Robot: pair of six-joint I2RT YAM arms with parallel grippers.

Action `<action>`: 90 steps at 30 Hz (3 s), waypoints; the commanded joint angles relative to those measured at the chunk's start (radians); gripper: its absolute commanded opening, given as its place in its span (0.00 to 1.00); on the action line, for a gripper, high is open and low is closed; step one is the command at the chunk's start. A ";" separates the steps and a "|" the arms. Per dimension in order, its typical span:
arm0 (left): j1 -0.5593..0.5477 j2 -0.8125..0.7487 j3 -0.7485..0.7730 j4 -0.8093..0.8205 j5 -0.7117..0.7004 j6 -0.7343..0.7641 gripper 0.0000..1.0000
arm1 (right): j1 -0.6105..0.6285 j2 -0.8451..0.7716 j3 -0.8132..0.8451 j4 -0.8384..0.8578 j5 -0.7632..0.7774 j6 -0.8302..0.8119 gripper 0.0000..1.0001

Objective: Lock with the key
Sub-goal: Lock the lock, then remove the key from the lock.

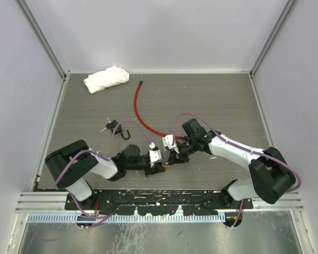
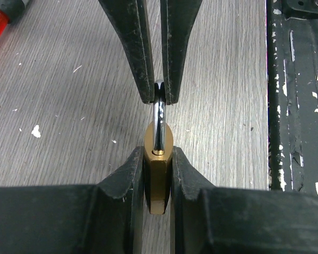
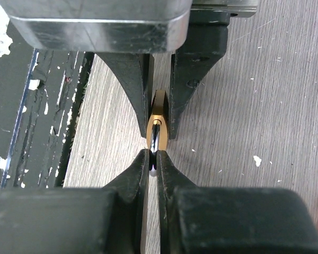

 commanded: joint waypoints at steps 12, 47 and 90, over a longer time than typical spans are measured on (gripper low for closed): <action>0.021 0.176 -0.073 0.268 -0.030 -0.045 0.00 | 0.162 0.132 -0.052 0.219 -0.049 0.158 0.01; 0.039 -0.493 -0.079 -0.161 -0.244 -0.468 0.98 | -0.165 -0.043 0.112 -0.109 -0.130 0.021 0.01; -0.042 0.007 0.036 0.118 -0.287 -0.351 0.55 | -0.225 -0.067 0.140 -0.178 -0.197 0.035 0.01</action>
